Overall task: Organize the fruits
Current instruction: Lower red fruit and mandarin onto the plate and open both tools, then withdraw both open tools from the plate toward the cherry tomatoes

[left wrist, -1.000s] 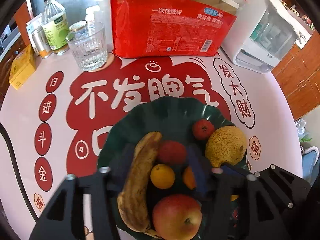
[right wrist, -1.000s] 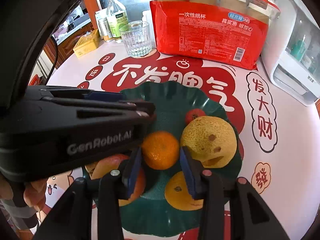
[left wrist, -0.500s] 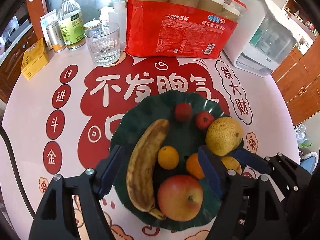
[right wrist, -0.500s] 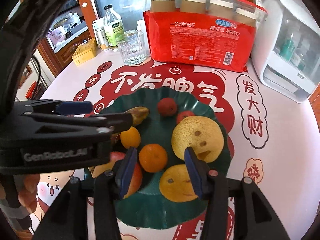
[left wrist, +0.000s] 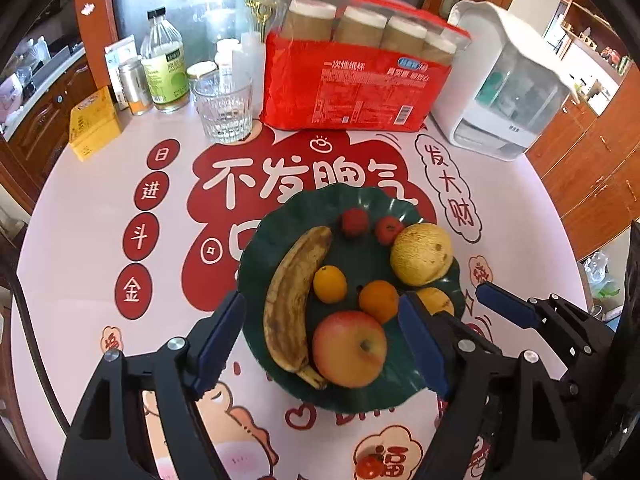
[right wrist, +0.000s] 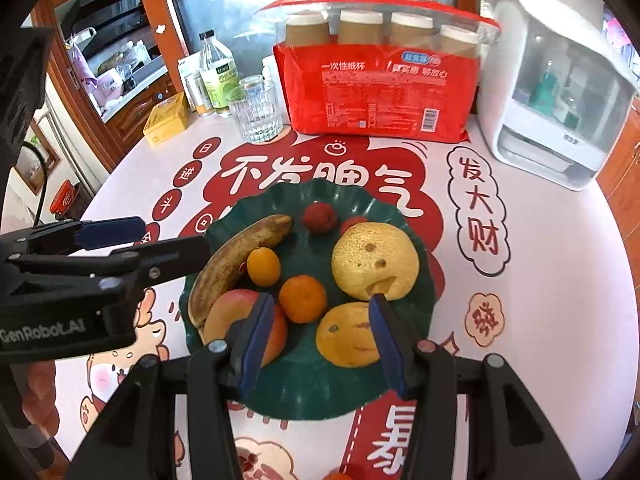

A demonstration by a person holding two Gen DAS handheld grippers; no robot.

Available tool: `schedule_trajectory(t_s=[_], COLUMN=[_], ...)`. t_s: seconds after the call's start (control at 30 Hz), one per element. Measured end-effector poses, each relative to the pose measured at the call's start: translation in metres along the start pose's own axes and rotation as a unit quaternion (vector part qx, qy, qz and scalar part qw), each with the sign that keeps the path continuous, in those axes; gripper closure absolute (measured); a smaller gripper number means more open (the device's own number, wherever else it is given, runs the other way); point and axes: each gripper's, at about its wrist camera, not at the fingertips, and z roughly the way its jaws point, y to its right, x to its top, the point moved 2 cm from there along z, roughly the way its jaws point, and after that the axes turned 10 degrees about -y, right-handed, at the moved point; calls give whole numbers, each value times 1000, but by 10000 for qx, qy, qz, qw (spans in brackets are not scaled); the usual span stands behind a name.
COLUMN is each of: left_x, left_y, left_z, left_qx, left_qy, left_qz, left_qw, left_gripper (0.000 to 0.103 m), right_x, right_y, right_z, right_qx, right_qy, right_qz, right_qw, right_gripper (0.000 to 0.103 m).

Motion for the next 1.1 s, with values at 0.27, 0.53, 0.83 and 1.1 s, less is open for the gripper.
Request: schedule_trajectory(t_s=[0.27, 0.53, 0.83, 1.1], left_x=[-16, -31, -55, -80], left_y=[4, 4, 10, 22], left_z=[-35, -69, -101, -112], left_qx=[-12, 5, 34, 58], left_qy=[239, 396, 636, 823], left_qz=[42, 31, 162, 308], left_qw=[9997, 9992, 9978, 9961], left_gripper=[23, 22, 19, 19], right_x=[-8, -17, -38, -61], right_y=[-2, -5, -6, 1], right_z=[-29, -63, -101, -119], right_qx=[-65, -126, -175, -214], right_qy=[149, 389, 673, 770], right_qz=[74, 90, 87, 102], right_qw=[9998, 9991, 9975, 9967], right_gripper=[53, 53, 53, 53])
